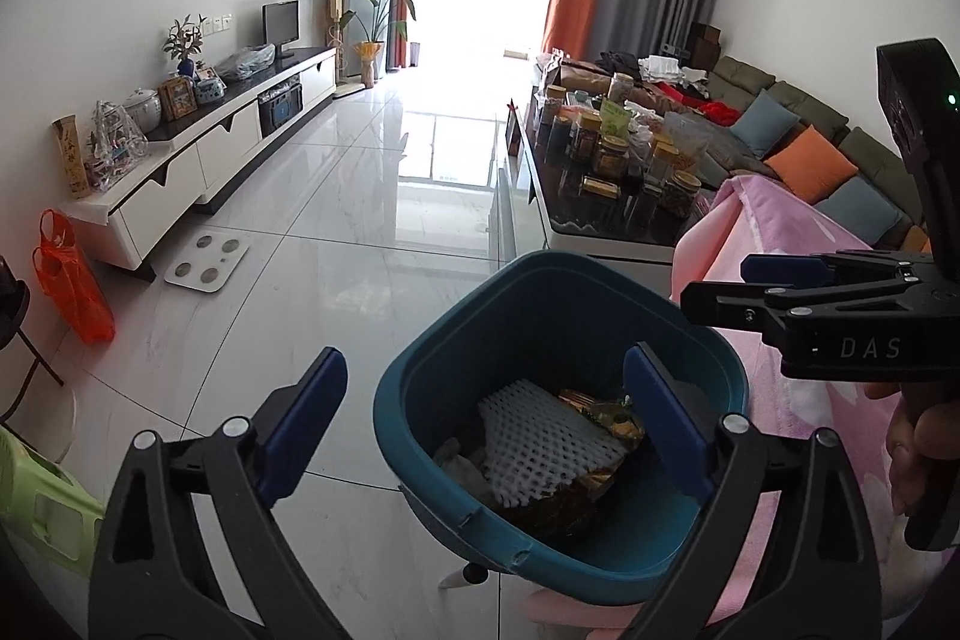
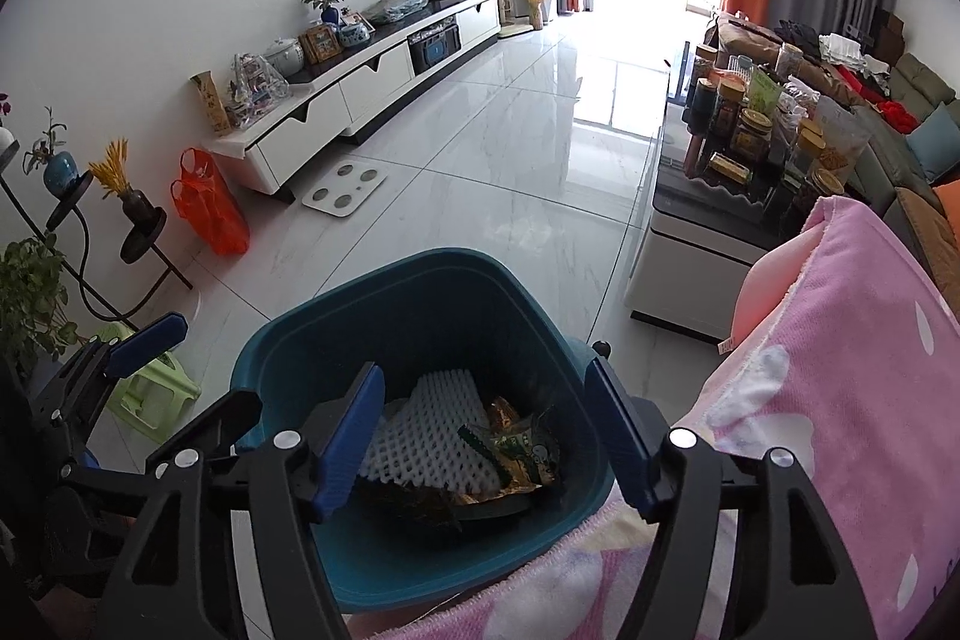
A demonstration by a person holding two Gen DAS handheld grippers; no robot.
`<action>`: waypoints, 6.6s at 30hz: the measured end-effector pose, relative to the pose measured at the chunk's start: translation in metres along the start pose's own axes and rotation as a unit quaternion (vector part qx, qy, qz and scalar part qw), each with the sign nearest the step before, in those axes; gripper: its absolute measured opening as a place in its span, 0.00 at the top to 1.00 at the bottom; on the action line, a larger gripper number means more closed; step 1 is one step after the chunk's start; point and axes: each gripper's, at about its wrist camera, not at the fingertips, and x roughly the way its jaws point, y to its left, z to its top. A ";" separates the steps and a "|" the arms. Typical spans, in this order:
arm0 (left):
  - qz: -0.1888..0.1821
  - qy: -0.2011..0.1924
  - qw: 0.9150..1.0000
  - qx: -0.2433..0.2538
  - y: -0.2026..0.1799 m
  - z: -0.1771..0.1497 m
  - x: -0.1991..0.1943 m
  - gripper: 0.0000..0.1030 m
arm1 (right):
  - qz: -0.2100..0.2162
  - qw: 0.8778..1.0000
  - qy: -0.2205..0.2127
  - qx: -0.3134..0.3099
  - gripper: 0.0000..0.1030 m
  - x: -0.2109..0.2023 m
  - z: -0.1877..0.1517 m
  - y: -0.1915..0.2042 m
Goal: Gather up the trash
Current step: 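Lower the gold and green wrappers into the teal bin and open both tools, then move both tools back over the table toward the paper cup and plastic wrapper, then grasp the clear plastic wrapper with the right tool while the left tool grasps the white paper cup, then carry the paper cup and plastic wrapper to the teal bin and open both tools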
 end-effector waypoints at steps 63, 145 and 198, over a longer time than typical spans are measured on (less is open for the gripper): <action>-0.234 -0.071 0.952 0.185 -0.271 -0.045 -0.178 0.06 | -0.249 0.911 -0.228 0.236 0.07 -0.271 -0.282 -0.121; -0.346 0.054 0.856 0.381 -0.667 -0.120 -0.071 0.06 | -0.291 0.852 -0.140 0.412 0.99 -0.304 -0.372 -0.360; -0.311 -0.025 0.916 0.250 -0.424 -0.038 -0.139 0.26 | -0.227 0.902 -0.213 0.299 0.99 -0.312 -0.291 -0.214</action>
